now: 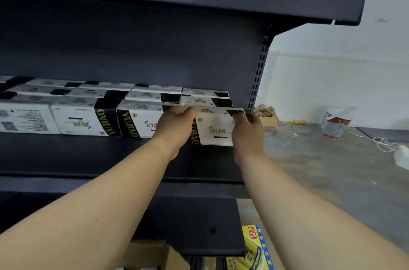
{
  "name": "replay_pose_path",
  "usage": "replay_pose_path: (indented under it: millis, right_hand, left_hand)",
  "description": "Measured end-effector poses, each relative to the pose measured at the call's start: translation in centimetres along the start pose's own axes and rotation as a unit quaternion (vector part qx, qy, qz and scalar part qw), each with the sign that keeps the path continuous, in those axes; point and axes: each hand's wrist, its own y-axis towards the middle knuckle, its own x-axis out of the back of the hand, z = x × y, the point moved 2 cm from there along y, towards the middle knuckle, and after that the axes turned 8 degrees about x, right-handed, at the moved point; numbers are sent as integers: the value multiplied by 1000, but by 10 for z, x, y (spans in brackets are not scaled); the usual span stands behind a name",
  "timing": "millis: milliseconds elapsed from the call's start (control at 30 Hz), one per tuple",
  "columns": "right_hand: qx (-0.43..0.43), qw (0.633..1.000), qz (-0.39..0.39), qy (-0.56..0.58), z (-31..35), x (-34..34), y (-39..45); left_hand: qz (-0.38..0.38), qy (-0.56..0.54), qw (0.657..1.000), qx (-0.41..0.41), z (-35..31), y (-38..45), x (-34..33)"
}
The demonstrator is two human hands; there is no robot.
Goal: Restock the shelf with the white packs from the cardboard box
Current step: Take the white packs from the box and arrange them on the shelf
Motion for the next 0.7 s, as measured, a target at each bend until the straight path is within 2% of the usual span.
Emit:
replay_pose_path:
  millis: [367,700]
  right_hand:
    - [-31,999,10,20,-16,-17,13]
    - [-66,997,10,33,-19,-21,18]
  left_hand:
    - [-61,24,998,14,11,23,3]
    - [-60,16,998,-9,8,23,-1]
